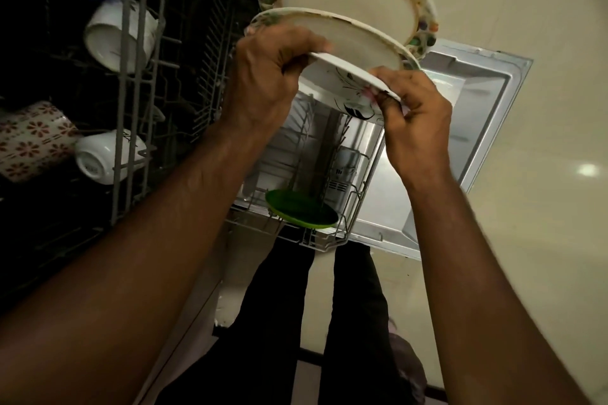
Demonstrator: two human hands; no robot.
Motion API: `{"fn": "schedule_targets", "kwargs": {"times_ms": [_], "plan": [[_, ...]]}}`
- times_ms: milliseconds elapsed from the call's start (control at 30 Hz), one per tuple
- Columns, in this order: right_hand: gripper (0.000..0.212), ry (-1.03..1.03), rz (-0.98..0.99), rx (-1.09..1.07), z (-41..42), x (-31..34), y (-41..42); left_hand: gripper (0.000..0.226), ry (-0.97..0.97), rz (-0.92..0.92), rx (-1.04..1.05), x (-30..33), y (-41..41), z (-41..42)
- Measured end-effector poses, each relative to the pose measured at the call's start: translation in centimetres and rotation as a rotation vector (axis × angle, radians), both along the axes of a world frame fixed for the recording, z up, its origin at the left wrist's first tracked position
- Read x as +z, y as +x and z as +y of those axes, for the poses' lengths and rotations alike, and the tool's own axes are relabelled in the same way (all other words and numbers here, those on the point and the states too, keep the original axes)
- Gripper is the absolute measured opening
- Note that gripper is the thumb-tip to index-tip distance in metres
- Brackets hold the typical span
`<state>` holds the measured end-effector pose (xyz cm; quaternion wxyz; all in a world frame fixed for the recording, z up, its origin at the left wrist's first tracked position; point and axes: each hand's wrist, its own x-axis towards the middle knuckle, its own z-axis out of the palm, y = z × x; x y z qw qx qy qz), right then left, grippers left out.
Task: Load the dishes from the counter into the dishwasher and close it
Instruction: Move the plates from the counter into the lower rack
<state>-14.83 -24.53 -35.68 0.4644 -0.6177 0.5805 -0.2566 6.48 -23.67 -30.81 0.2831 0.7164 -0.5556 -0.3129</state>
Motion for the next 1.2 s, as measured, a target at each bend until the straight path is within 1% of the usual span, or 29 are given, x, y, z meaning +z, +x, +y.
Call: {"fn": "schedule_targets", "kwargs": {"times_ms": [133,200,267,333,400,467,567,633,700,767,867,933,1033,1200], "plan": [[0.034,0.038,-0.007,0.046,0.1,-1.1,0.7,0.021,0.057,0.000,0.036,-0.6,0.2,0.3],[0.038,0.026,0.011,0.081,0.4,-1.6,1.1,0.023,0.073,-0.052,0.047,-0.8,0.4,0.4],[0.042,0.029,0.048,0.139,0.7,-2.0,1.6,0.029,0.153,-0.119,0.057,-1.0,0.6,0.5],[0.043,0.058,0.090,0.174,1.2,-2.2,2.2,0.039,0.247,-0.226,0.025,-1.4,0.4,0.9],[0.043,0.081,0.132,0.162,1.6,-2.3,2.5,0.053,0.300,-0.303,-0.041,-1.7,0.0,1.5],[0.045,0.088,0.176,0.148,1.8,-2.4,2.5,0.068,0.317,-0.338,-0.084,-2.0,-0.1,1.8],[0.045,0.152,0.262,0.098,1.6,-2.3,2.3,0.082,0.288,-0.342,-0.042,-1.7,0.0,2.0],[0.045,0.190,0.295,0.032,1.8,-1.7,1.9,0.082,0.252,-0.318,-0.004,-1.0,-0.3,2.5],[0.047,0.181,0.316,-0.004,2.2,-0.8,1.2,0.082,0.264,-0.288,0.027,-0.1,-0.5,3.4],[0.052,0.184,0.334,0.002,2.8,0.2,0.5,0.081,0.287,-0.279,0.015,1.1,-0.5,4.8],[0.057,0.250,0.377,0.029,3.4,2.0,-0.2,0.077,0.329,-0.280,-0.040,3.1,-0.8,7.0],[0.054,0.275,0.388,0.039,4.0,3.6,-0.4,0.077,0.371,-0.253,-0.048,4.6,-1.1,8.6],[0.047,0.283,0.380,0.106,5.0,6.5,-0.2,0.078,0.399,-0.222,-0.061,7.3,-1.7,11.0],[0.036,0.222,0.310,0.326,6.7,12.9,0.8,0.078,0.492,-0.200,-0.062,12.8,-2.9,14.4]]}}
